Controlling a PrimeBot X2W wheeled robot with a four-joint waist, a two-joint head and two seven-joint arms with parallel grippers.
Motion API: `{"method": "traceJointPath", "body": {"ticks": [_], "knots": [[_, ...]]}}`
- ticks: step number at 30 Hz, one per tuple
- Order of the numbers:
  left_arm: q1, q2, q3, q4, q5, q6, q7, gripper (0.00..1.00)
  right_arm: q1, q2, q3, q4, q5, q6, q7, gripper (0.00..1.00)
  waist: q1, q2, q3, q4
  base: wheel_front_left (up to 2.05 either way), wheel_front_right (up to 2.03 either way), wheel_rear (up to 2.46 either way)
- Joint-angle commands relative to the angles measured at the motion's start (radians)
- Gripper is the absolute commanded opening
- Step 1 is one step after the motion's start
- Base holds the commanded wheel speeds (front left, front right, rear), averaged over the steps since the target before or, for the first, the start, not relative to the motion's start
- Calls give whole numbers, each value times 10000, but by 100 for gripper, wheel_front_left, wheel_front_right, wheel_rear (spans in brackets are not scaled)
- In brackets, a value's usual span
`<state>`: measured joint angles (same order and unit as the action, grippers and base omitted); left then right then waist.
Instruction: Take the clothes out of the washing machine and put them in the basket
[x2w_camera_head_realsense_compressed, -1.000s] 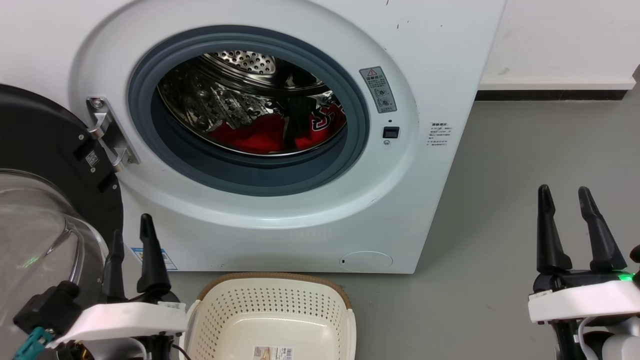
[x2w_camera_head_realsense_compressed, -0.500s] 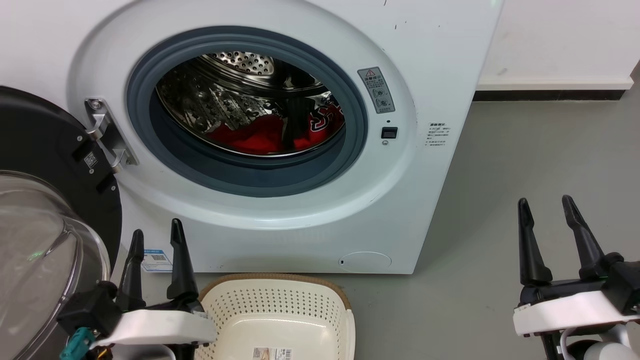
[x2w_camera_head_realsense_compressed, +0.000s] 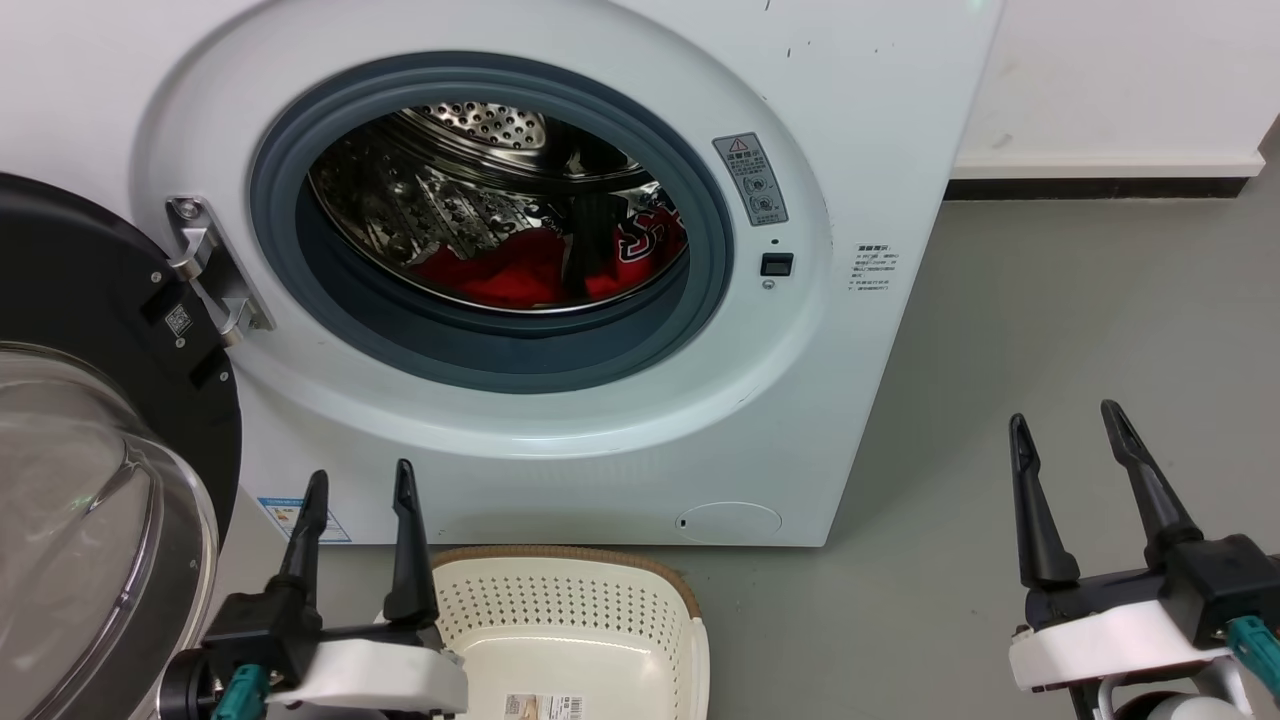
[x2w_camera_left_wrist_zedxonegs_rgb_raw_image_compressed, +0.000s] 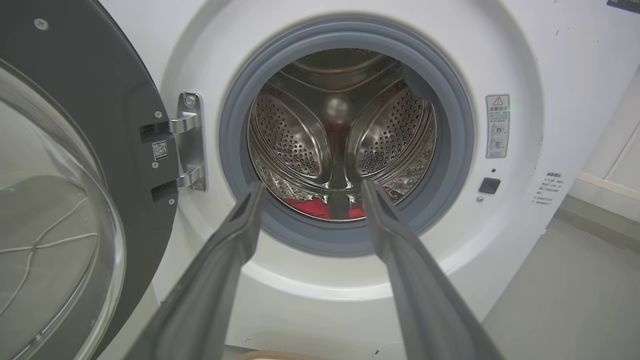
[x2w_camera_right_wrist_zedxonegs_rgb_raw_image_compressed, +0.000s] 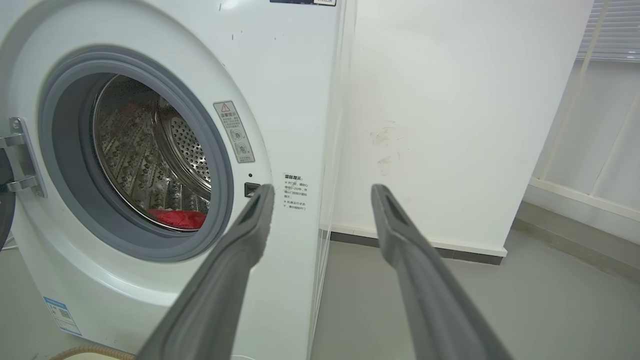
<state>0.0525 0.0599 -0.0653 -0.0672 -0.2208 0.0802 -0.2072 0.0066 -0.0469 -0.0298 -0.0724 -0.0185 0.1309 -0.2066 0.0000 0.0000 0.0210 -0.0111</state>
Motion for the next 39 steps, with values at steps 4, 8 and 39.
{"method": "traceJointPath", "body": {"ticks": [4, 8, 39], "knots": [[66, 174, -262, 159, 555, 120, -172, 100, 156, -47, 24, -61, -493, -2, -173, 100, 0, 0, 14, -9, 0, 0, 0], [82, 305, -568, 249, 963, 168, -246, 100, 186, -48, 44, 71, -671, -3, -241, 100, 0, 0, 31, -30, 0, 0, 0], [149, 143, -694, 1165, 1967, -123, -584, 100, 179, -47, -20, 1503, -254, -3, -589, 100, 0, 0, 54, -109, 0, 0, 0]]}}
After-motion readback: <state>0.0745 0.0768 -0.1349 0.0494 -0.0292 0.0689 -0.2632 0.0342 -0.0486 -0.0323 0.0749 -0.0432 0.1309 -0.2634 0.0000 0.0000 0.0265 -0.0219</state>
